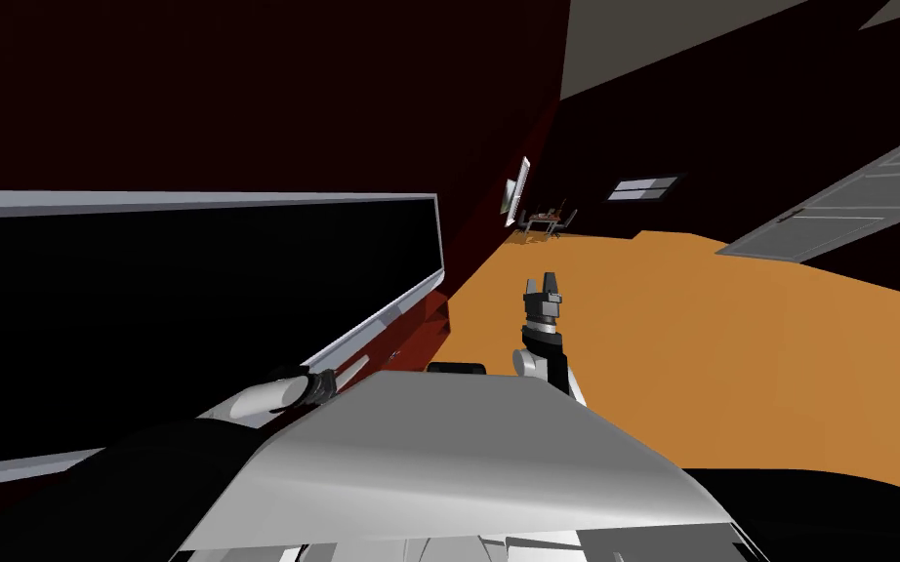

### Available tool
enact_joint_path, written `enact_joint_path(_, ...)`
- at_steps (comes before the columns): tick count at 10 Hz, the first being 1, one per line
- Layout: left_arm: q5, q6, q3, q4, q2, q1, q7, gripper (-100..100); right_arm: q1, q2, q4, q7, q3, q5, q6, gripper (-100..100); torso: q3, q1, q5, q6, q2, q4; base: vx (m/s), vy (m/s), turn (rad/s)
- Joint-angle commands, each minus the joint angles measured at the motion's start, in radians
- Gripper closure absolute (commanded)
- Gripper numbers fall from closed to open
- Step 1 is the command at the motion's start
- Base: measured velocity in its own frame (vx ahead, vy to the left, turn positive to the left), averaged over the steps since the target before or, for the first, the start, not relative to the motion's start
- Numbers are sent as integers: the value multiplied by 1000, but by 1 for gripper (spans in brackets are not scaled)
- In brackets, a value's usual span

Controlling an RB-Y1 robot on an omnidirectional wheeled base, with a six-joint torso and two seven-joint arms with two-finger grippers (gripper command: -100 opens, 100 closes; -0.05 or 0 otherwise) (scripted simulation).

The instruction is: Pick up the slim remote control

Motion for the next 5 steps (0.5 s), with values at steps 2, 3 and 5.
enact_joint_path(2, 56, 45, 2, 27, 2, 1, 12, -100, 0, 0, 0, 0, 0, 0, 0, 0, 0, -1, 0, 0, 0, 0, 45, 44, -66)
enact_joint_path(3, 81, 67, 2, 38, -1, 2, 20, -100, 0, 0, 0, 0, 0, 0, 0, 0, 0, -2, 0, 0, 0, 0, 49, 61, -137)
enact_joint_path(5, 123, 105, 1, 56, -11, 6, 34, -100, 0, 0, 0, 0, 0, 0, 0, 0, 0, 0, 0, 0, 0, 0, 60, 66, -125)
